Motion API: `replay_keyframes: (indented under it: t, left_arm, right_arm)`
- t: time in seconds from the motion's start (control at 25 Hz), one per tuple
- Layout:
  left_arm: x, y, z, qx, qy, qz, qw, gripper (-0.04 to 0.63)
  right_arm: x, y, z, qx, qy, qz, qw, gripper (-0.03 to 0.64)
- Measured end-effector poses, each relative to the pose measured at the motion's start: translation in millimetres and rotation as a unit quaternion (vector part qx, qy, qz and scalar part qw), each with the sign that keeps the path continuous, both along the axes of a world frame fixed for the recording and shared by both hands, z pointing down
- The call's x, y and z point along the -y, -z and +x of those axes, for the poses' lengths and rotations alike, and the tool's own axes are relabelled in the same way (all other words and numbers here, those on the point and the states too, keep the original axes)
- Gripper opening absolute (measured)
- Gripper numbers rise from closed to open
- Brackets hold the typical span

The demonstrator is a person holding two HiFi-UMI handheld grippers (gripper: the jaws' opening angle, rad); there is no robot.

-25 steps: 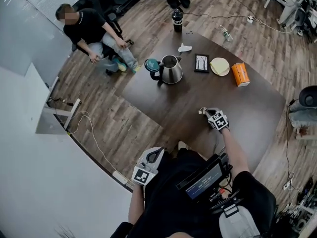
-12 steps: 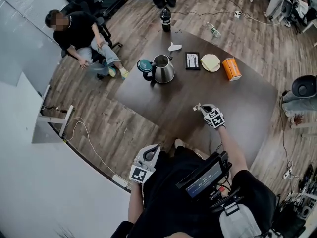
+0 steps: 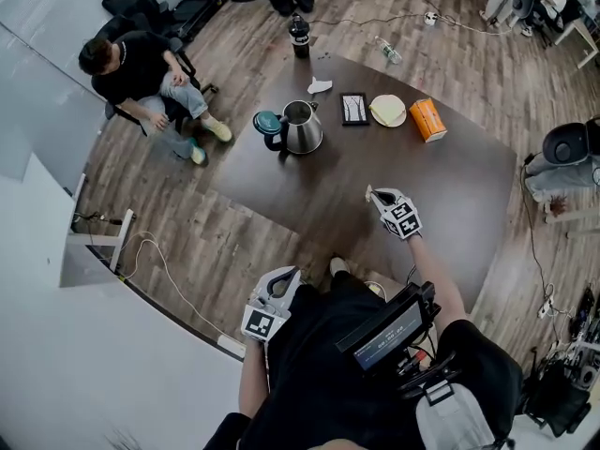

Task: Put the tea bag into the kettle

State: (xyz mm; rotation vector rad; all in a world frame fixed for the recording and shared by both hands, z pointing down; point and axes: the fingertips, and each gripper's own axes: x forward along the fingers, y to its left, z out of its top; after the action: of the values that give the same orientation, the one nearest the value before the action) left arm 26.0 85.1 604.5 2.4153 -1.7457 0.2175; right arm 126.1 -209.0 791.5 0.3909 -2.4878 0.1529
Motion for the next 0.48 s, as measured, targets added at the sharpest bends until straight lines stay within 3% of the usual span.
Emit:
replay_keyframes:
  t: [0.48]
  left_arm:
    - [4.3,1.1,-19.1,0.001,-0.028,0.012,0.9996,0.000]
  right_arm:
    - [-44.0,77.9,-29.9,0.090,-0.011,0.027,0.995,0.006]
